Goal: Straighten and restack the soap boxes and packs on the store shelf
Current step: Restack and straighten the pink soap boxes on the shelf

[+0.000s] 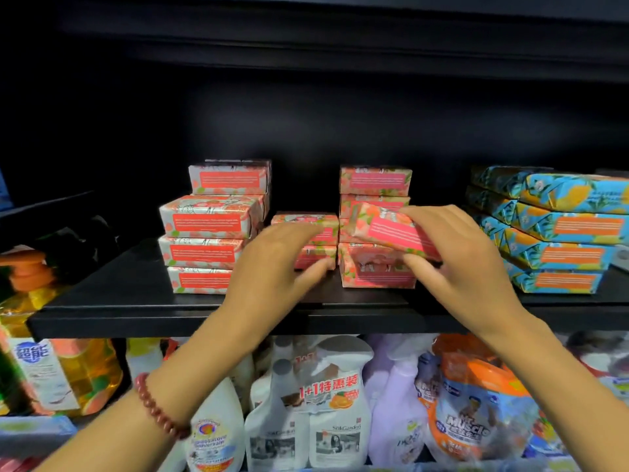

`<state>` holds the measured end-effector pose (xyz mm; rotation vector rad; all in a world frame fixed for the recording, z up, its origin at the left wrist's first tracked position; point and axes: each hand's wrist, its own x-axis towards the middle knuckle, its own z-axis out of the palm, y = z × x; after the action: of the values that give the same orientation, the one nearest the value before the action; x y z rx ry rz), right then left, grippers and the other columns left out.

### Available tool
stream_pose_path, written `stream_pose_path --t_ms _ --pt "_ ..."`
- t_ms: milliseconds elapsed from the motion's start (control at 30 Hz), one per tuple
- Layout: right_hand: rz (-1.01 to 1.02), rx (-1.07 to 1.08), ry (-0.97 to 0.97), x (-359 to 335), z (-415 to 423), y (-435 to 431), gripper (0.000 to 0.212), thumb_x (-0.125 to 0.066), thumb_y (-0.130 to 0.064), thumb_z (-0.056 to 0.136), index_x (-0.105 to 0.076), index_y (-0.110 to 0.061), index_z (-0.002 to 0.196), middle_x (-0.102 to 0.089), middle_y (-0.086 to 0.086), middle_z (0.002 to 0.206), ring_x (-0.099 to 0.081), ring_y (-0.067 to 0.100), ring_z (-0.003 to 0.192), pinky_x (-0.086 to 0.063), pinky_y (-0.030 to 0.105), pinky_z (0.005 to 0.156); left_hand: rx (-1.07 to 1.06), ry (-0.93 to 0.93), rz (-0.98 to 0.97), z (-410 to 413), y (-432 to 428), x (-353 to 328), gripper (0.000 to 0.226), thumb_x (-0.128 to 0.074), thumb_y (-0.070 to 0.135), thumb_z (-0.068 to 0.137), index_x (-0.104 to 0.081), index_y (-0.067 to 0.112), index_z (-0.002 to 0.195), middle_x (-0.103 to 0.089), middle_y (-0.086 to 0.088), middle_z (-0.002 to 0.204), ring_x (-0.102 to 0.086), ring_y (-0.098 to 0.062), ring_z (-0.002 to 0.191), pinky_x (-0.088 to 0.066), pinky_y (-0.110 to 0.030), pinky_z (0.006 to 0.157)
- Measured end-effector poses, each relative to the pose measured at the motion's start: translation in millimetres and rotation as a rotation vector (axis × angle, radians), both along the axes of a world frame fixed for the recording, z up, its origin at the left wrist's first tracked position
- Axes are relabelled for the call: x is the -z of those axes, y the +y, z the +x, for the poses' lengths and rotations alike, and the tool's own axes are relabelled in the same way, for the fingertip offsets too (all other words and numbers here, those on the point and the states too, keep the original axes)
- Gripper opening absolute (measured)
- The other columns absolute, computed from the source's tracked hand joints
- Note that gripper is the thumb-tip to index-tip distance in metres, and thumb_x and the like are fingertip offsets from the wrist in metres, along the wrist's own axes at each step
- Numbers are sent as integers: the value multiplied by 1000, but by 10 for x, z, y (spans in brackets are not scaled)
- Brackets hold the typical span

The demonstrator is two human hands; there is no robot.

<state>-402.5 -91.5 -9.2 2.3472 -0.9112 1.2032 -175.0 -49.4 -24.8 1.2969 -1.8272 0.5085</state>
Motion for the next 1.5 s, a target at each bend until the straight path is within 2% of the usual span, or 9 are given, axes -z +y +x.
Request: stream_pose_path --t_ms 167,267,500,667,867,1067,1200,1333,1500 --pt "43 23 -74 153 -263 5 46 -74 -7 77 -57 -6 119 -61 7 112 -52 22 105 -35 22 83 -127 -93 155 -30 -404 -174 53 -71 26 82 -51 13 130 -57 -4 128 -50 -22 120 -39 -33 98" --pt "57 20 -111 200 -337 1 42 -72 -12 80 -57 -6 119 -61 6 111 -51 20 104 -34 18 83 -242 -181 251 -61 -554 -205 44 -70 35 82 -54 15 118 -60 -3 118 -54 -23 110 -43 -37 93" --pt "30 23 -188 254 -384 -6 42 -68 -24 81 -57 -5 118 -62 7 109 -49 15 105 -32 15 86 -200 -168 140 5 -517 -95 41 -73 29 79 -56 14 114 -60 -1 113 -52 -22 107 -42 -34 88" --pt "28 29 -214 228 -380 -11 42 -67 -21 80 -58 -4 117 -62 9 109 -48 15 104 -30 13 85 -162 -264 47 7 -341 -78 42 -79 12 71 -62 2 109 -64 -13 107 -57 -33 100 -47 -41 79" --pt "37 1 -158 138 -312 -79 43 -74 -14 78 -58 -6 117 -63 6 110 -52 17 103 -33 16 83 -19 -70 -75 2 -30 -15 49 -81 10 69 -61 2 114 -66 -10 106 -60 -27 97 -43 -29 82" --pt "6 -9 65 11 -28 -254 43 -73 -10 74 -59 -3 115 -64 10 108 -58 30 100 -51 41 80 41 9 -105 15 259 81 42 -68 24 79 -60 4 115 -65 -5 104 -57 -19 93 -41 -24 78" --pt "21 -24 115 59 86 -333 46 -77 -22 75 -61 -6 116 -66 8 111 -59 26 103 -46 31 84 68 45 -141 41 348 113 45 -56 32 84 -60 -2 113 -59 1 100 -51 -14 90 -36 -18 76" --pt "47 -58 115 138 69 -314 47 -64 -39 80 -63 -8 116 -65 5 114 -59 21 108 -42 27 91 78 54 -162 62 364 132 45 -55 31 84 -58 -1 115 -52 7 101 -50 -12 89 -35 -17 74" --pt "40 -26 101 169 36 -327 42 -68 -27 82 -62 -6 118 -65 8 115 -58 24 111 -38 27 94 65 53 -146 61 350 135 47 -55 32 84 -59 -3 114 -62 -4 98 -50 -13 88 -35 -18 74"
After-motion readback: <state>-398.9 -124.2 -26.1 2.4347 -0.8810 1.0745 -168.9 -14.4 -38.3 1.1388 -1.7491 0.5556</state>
